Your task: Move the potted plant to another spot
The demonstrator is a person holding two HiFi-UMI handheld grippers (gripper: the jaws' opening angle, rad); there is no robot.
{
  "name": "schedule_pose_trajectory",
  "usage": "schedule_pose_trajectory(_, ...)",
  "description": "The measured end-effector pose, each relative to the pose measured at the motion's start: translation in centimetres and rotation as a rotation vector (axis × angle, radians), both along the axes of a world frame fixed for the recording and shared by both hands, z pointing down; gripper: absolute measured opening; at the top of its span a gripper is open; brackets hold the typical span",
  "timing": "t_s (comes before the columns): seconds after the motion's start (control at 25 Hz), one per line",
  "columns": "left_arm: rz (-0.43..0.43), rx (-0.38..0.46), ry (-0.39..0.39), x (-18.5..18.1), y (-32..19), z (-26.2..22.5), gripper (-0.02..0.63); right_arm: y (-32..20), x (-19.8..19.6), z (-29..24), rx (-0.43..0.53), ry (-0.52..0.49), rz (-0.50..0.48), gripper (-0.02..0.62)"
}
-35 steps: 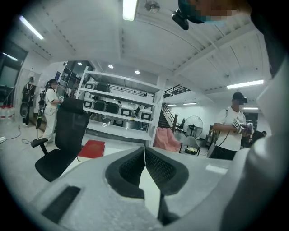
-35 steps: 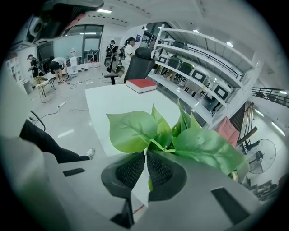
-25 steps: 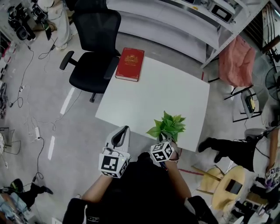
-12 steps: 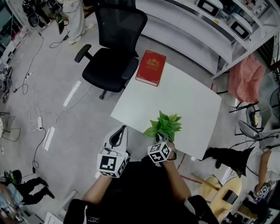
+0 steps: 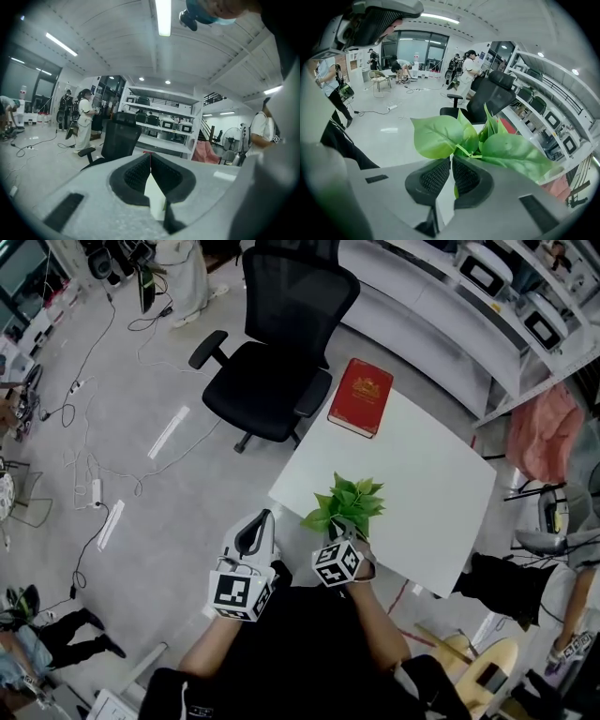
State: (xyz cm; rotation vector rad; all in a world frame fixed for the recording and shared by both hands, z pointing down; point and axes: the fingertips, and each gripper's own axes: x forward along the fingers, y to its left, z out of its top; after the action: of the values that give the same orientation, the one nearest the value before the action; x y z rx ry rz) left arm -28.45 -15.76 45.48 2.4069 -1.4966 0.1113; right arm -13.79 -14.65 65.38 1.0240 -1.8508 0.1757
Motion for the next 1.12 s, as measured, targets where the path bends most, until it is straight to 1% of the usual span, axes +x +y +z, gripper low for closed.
schedule_pose_trajectory(0.32, -0.020, -0.006, 0.001, -4.1, -2.0, 0.8, 0.018, -3.2, -6.5, 1.5, 0.017, 0.009, -0.098, 0.015)
schedule_pose_trajectory(0.56, -0.024, -0.020, 0.003, -5.5, -3.5, 1.3, 0.018, -5.2, -9.5, 2.7, 0.008, 0.015, -0.145, 0.015)
schedule_pose_trajectory(0.8, -0.032, -0.030, 0.004, -6.9, -4.4, 1.9, 0.017, -6.4, -10.9, 4.0, -0.003, 0.028, -0.165, 0.015)
schedule_pose_trajectory(1.12, -0.031, -0.052, 0.007, -7.2, -5.3, 2.6, 0.018, -6.9, -11.0, 5.4, -0.026, 0.046, -0.175, 0.015)
